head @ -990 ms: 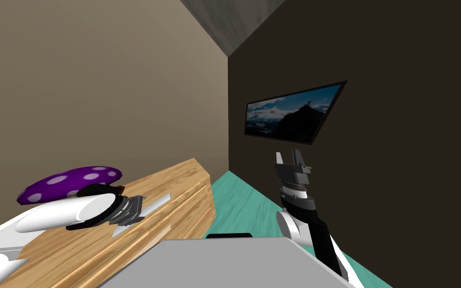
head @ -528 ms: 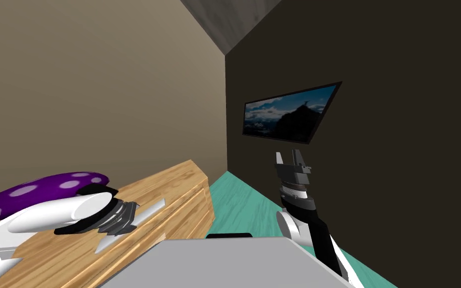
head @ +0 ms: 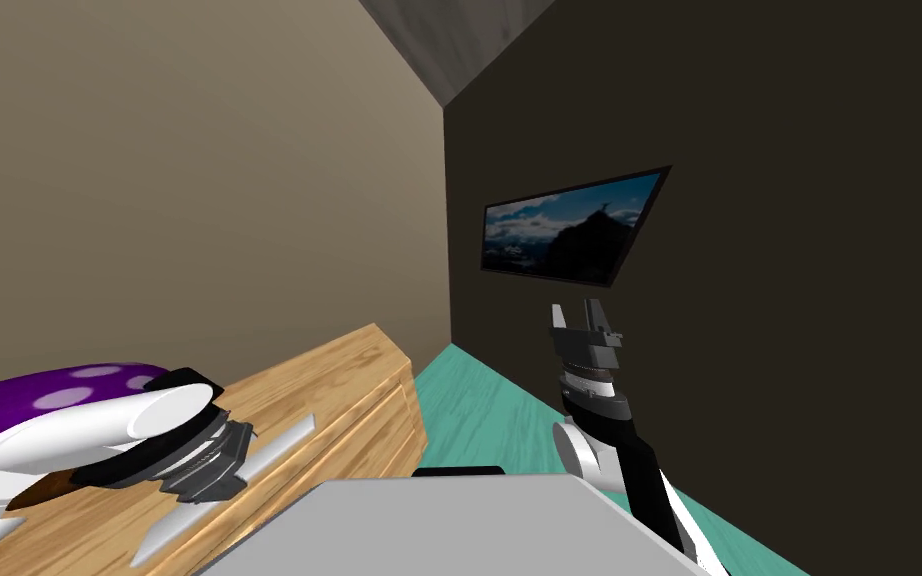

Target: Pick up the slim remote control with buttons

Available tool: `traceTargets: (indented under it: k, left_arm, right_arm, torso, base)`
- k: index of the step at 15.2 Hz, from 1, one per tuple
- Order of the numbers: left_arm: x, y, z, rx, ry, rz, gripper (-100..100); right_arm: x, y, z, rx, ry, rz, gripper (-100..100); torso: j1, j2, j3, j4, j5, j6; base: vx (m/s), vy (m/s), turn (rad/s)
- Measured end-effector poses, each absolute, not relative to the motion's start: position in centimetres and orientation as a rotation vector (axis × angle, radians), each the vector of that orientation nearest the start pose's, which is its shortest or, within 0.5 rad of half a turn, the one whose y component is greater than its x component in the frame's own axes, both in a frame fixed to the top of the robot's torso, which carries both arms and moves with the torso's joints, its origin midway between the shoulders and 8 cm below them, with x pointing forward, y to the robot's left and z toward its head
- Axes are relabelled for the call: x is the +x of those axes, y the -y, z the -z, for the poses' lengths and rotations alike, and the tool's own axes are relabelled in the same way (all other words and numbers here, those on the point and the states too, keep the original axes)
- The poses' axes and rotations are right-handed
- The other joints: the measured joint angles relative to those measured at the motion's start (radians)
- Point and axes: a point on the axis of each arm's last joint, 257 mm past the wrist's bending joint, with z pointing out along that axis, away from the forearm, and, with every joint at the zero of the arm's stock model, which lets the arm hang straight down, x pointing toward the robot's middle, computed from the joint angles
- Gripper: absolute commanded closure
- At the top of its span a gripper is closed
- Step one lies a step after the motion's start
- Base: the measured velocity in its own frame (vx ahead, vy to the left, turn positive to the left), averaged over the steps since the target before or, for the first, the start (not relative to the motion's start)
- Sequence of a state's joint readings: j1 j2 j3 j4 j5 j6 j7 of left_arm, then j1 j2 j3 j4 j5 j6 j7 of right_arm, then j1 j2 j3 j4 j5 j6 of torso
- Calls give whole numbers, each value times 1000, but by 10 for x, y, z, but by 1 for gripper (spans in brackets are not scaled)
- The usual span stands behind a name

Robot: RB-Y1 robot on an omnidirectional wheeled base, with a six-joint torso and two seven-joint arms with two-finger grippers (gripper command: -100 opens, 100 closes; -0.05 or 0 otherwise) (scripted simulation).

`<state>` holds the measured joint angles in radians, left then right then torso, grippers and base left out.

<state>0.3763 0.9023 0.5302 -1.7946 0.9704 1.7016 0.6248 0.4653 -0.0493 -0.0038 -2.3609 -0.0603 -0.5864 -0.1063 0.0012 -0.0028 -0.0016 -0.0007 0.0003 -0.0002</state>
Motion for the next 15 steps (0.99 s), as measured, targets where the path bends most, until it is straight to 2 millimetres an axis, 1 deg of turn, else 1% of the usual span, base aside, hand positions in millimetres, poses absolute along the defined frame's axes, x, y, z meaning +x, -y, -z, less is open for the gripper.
traceTargets:
  k: [2,5,9,10,15]
  left_arm:
    - [188,-543,294,-2929,-1021,37,-100]
    - [180,-540,293,-2962,-1005,-3,-100]
    - [179,-544,312,-2967,-993,-2,-100]
    - [179,-544,313,-2966,-994,0,100]
    - [179,-544,313,-2966,-994,0,100]
  right_arm:
    - [310,271,-85,529,-456,-1497,0]
    - [310,271,-85,529,-456,-1497,0]
    - [310,271,-85,529,-456,-1497,0]
    - [310,271,-85,529,-456,-1497,0]
    - [310,271,-85,529,-456,-1497,0]
  torso:
    - [0,0,0,0,0,0]
    - [-1,1,1,0,0,0]
    - [-2,4,2,1,0,0]
    - [-2,4,3,1,-1,0]
    - [-1,3,2,1,0,0]
  base:
    - [34,17,-48]
    - [20,10,-41]
    - [-14,-11,-26]
    - [0,0,0]
    - [1,1,6]
